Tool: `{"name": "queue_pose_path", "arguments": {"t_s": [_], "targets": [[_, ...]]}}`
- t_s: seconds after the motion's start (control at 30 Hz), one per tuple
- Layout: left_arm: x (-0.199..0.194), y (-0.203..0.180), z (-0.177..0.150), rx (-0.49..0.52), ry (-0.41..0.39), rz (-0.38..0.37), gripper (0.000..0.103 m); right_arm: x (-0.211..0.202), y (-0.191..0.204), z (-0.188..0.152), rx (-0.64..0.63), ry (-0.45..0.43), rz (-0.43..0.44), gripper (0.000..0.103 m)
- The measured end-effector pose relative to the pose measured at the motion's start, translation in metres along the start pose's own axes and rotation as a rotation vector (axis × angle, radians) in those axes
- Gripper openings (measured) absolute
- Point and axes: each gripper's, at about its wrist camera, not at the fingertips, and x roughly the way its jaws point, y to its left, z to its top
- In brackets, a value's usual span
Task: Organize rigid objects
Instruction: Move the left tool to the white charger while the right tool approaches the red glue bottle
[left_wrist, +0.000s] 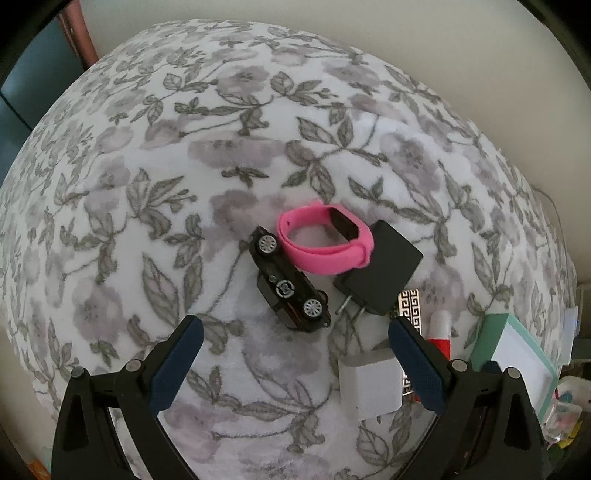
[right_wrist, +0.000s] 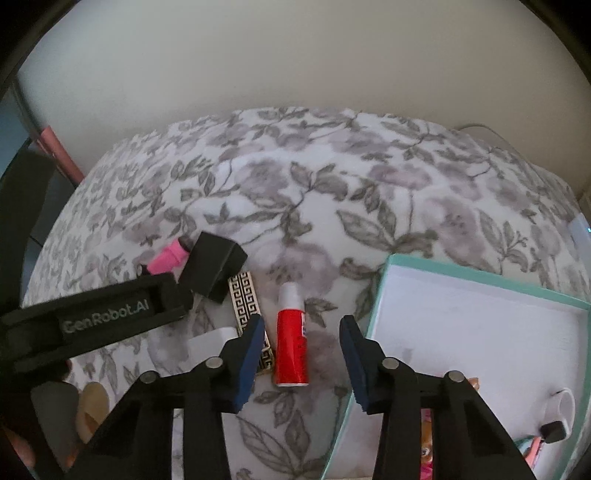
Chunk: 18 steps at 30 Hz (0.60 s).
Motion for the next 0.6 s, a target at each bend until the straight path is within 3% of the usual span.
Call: {"name": "queue_pose_path", "arguments": {"t_s": [0.2, 0.6], "targets": [[0.003, -0.014, -0.005, 0.04, 0.017, -0.009, 0.1, 0.011, 0.001, -0.006, -0.009, 0.022, -0.005, 0.031], [0.015, -0.037, -0.012, 0.091, 0.067, -0.034, 0.1, 0.018, 0.001, -0.009, -0.003, 0.039, 0.033, 0.025]]}}
